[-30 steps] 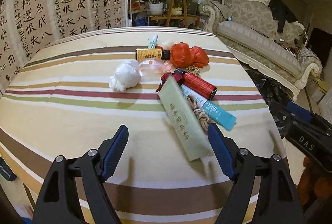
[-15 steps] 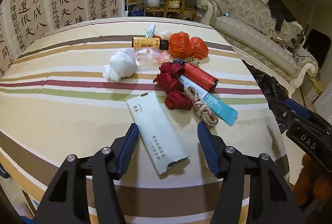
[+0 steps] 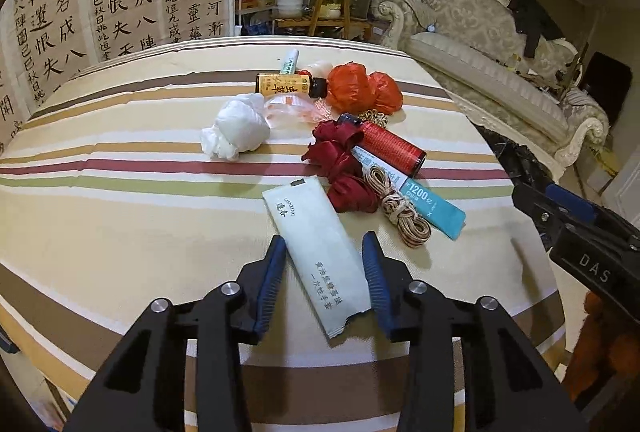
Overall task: Collect trash
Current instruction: 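Move both tools back over the table toward the white paper packet, then grasp the white paper packet with the left tool while the right tool grasps the twine bundle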
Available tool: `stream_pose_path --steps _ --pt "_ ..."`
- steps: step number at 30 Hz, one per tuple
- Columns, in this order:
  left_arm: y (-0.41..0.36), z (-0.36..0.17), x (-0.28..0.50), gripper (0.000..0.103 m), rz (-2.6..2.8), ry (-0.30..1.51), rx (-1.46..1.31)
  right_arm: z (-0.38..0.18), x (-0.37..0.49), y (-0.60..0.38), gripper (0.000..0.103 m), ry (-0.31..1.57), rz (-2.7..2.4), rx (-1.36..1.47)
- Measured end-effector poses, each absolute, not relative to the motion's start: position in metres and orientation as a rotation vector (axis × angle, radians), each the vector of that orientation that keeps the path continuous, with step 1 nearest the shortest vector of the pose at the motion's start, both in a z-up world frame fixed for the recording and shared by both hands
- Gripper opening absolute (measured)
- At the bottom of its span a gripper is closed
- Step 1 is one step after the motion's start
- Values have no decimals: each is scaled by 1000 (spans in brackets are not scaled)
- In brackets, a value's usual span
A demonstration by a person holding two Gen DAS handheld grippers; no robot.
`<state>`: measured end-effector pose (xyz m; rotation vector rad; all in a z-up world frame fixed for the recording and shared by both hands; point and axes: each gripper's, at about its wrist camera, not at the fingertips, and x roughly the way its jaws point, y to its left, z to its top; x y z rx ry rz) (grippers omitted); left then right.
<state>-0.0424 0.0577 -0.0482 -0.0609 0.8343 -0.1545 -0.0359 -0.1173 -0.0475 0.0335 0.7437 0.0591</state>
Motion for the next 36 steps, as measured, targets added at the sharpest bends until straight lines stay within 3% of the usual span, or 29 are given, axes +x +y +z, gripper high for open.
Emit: stream_pose_path --steps 5,25,30,32,36 --pt "66 -48 -41 26 -188 829 -97 -46 -35 -110 57 744 74 21" --pt "114 -39 -45 21 -131 771 -122 -42 -33 -44 54 771 224 -51" --pt "122 -38 -44 21 -119 763 -130 -48 -30 -24 41 798 263 -79" --pt "123 -38 -43 21 -119 762 -132 -52 -28 -19 26 813 272 -91" --pt "122 -37 -43 21 -123 754 -135 -54 -31 -14 13 820 295 -95"
